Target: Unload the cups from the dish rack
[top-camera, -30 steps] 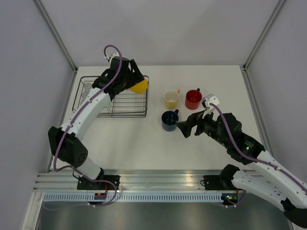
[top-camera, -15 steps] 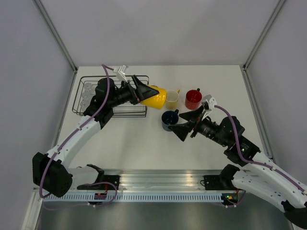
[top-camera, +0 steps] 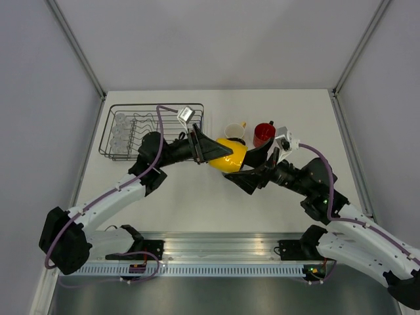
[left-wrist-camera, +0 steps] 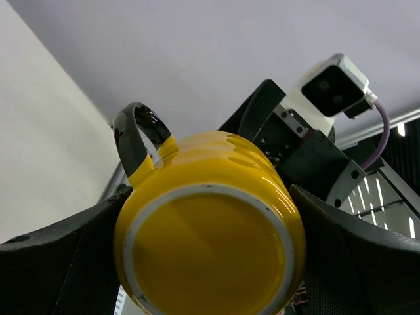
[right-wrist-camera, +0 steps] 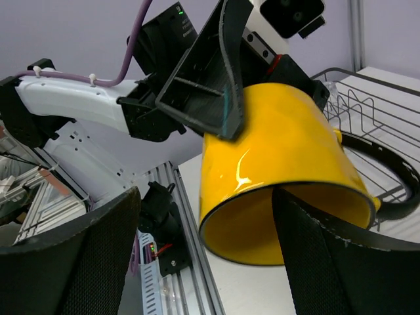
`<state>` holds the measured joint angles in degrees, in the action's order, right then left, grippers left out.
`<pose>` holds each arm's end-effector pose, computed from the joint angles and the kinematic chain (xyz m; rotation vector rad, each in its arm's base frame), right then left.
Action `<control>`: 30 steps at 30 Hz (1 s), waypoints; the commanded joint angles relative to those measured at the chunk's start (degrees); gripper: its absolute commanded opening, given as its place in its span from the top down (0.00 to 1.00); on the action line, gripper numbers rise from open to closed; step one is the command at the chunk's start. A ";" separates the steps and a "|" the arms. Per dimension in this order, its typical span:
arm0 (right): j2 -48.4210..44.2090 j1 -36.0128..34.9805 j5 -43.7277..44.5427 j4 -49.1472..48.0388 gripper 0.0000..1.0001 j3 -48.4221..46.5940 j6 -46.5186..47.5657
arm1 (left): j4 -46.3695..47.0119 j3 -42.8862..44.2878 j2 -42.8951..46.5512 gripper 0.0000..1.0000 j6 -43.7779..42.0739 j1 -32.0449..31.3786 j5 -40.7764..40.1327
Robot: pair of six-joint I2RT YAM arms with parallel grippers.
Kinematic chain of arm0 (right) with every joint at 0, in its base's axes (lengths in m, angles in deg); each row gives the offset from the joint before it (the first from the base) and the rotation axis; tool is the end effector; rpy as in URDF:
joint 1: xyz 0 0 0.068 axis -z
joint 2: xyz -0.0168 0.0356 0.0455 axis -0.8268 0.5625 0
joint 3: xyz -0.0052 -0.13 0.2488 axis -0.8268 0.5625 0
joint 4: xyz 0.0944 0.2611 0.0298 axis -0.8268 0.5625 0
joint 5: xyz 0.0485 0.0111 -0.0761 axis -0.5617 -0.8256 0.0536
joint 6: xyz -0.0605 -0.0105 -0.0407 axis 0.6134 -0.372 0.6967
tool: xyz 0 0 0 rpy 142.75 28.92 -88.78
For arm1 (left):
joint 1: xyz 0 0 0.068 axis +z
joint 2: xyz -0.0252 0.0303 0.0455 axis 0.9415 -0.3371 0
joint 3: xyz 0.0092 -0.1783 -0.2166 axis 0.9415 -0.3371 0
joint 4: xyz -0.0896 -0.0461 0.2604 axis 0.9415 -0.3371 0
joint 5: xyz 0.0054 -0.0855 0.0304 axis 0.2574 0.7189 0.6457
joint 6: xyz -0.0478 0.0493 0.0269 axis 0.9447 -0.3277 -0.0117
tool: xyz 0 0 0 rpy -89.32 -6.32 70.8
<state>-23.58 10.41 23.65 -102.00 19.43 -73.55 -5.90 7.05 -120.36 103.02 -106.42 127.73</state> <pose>0.1332 0.1679 0.3762 -0.5828 1.3689 1.2999 0.2234 -0.2106 0.3530 0.1992 1.7416 -1.8988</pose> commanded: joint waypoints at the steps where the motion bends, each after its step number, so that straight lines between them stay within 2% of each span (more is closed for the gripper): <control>1: 0.56 0.01 -3.20 -7.51 0.18 0.43 -1.51 | 12.32 -0.50 3.63 0.98 4.00 -2.55 -3.80; 2: 0.57 -0.07 -3.47 -8.04 0.20 0.78 -1.52 | 12.33 -0.68 3.72 0.98 4.18 -2.81 -4.24; 3: 0.57 0.01 -3.90 -8.74 0.27 0.96 -1.78 | 13.02 -0.94 3.80 0.98 4.53 -3.08 -4.51; 5: 0.57 -0.07 -5.22 -10.59 0.35 1.57 -1.87 | 13.82 -2.18 3.81 0.98 5.93 -3.61 -5.56; 11: 1.09 -0.08 -6.10 -12.70 0.41 1.93 -2.39 | 15.76 -3.94 3.80 0.98 7.26 -5.36 -7.76; 19: 2.85 -0.07 -5.67 -12.88 0.60 1.58 -2.66 | 11.73 -4.37 6.79 0.98 2.78 -8.70 -14.08; 20: 2.76 -0.08 -5.67 -12.79 0.65 1.58 -2.57 | 11.45 -4.38 7.75 0.98 2.34 -8.79 -14.44; 21: 2.76 -0.08 -5.67 -12.88 0.79 1.67 -2.40 | 11.01 -4.46 8.11 0.98 2.07 -8.88 -15.05; 23: 2.33 -0.08 -5.75 -13.14 0.94 1.84 -2.13 | 9.87 -4.46 9.07 0.98 1.63 -8.88 -15.49; 24: 1.89 -0.08 -5.84 -13.32 1.00 1.93 -1.87 | 9.61 -4.55 9.43 0.98 1.19 -8.88 -15.58; 26: 1.45 0.01 -6.80 -14.90 1.00 2.72 -1.78 | 8.21 -4.29 9.87 0.98 0.84 -8.88 -15.76; 29: 0.31 0.01 -7.60 -17.45 1.00 3.68 -1.87 | 6.53 -3.41 10.40 0.77 -0.56 -8.88 -15.32; 30: 0.13 -0.07 -7.60 -17.71 1.00 3.86 -1.61 | 6.27 -3.41 10.48 0.37 -0.92 -8.88 -15.23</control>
<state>-21.81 10.15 17.07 -114.42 22.49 -77.35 -2.75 1.56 -112.99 102.85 -115.27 113.46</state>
